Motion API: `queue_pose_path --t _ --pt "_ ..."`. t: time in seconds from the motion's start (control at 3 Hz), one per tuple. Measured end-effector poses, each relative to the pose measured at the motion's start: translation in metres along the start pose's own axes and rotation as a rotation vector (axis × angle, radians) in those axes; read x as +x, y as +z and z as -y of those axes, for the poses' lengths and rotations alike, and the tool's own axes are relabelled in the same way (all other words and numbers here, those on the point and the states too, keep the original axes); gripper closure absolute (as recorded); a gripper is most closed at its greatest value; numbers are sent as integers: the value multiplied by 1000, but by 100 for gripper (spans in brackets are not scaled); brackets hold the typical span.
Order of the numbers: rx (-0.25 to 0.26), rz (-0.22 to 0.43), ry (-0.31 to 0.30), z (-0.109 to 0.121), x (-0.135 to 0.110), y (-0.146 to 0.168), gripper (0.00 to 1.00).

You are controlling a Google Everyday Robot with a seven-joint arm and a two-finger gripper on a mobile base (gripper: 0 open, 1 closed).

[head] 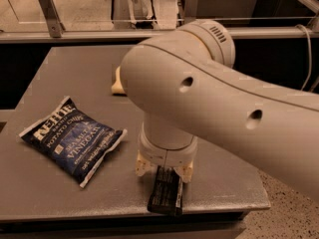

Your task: Pick rxbar chocolate

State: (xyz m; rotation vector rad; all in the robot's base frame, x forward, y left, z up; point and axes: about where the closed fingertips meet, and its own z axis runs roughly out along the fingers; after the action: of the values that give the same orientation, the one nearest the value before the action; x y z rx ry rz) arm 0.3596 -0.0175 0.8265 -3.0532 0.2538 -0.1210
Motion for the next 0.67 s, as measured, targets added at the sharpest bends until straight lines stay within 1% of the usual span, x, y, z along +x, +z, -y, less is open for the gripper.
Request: queue_pose_path --t 0.33,0.67 --pt "-40 15 -21 -2 -1 7 64" --pt "-40 15 -21 -2 -1 2 88"
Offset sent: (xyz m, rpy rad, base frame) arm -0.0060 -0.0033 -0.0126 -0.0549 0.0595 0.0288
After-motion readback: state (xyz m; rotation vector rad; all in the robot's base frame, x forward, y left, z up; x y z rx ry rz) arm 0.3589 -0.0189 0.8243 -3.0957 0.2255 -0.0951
